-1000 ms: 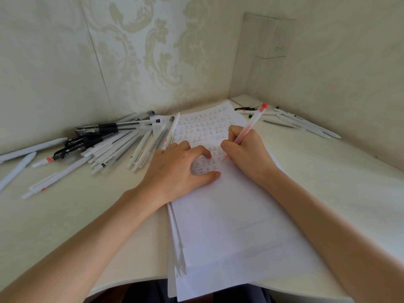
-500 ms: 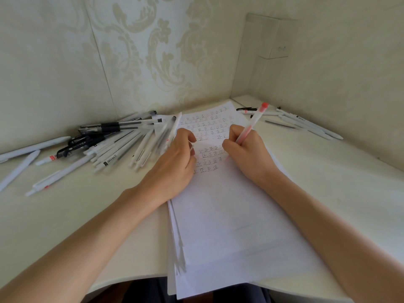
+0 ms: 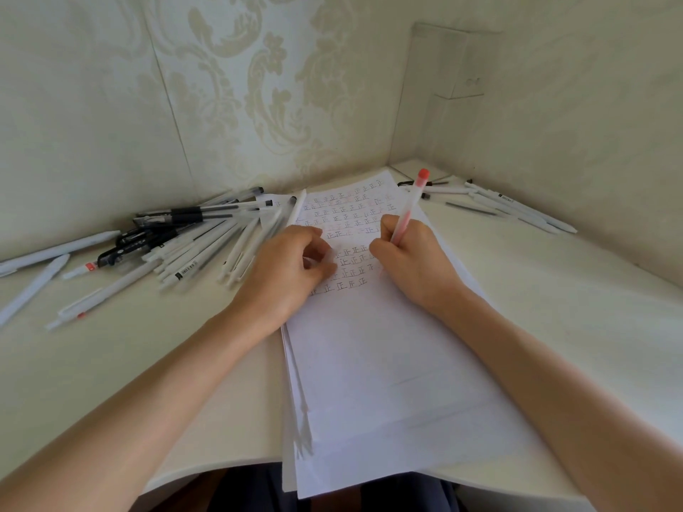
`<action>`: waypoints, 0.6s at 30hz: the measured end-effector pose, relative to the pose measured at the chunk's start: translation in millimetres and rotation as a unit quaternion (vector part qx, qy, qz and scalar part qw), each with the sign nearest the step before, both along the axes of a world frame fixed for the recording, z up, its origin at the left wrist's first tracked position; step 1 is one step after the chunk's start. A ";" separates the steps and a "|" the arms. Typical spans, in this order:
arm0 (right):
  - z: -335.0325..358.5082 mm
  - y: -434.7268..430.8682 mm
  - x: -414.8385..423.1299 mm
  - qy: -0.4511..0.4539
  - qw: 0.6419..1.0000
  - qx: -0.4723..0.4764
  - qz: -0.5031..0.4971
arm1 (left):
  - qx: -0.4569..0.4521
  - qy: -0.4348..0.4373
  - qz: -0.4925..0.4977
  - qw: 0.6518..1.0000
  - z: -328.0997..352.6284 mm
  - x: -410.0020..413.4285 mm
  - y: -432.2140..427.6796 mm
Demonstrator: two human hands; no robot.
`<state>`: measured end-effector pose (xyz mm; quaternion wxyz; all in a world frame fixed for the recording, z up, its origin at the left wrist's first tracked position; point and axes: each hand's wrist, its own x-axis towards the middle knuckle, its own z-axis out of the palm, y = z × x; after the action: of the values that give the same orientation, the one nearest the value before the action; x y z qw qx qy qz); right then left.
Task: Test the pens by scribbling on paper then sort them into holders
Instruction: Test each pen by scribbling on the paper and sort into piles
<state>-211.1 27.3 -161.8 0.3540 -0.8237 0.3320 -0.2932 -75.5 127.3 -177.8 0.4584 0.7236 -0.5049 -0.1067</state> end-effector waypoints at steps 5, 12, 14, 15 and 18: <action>5.3 -2.2 -1.0 -0.157 0.984 0.077 0.028 | -0.020 -0.032 -0.021 0.999 3.1 -3.0 3.8; 10.2 1.9 2.2 -0.223 0.964 0.130 0.066 | -0.043 -0.100 -0.074 0.991 4.5 -6.7 4.2; 10.0 2.7 3.5 -0.220 0.964 0.135 0.070 | -0.053 -0.108 -0.084 0.989 5.1 -7.8 5.6; 10.9 2.9 3.9 -0.222 0.962 0.140 0.070 | -0.059 -0.108 -0.087 0.989 5.3 -8.1 5.8; 14.7 2.6 2.8 -0.245 0.954 0.161 0.060 | -0.083 -0.054 -0.083 0.992 8.1 -9.6 6.0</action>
<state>-208.3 29.9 -147.2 0.5696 -0.6767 0.2283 -0.4069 -85.1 133.4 -169.7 0.4781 0.6433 -0.5945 -0.0633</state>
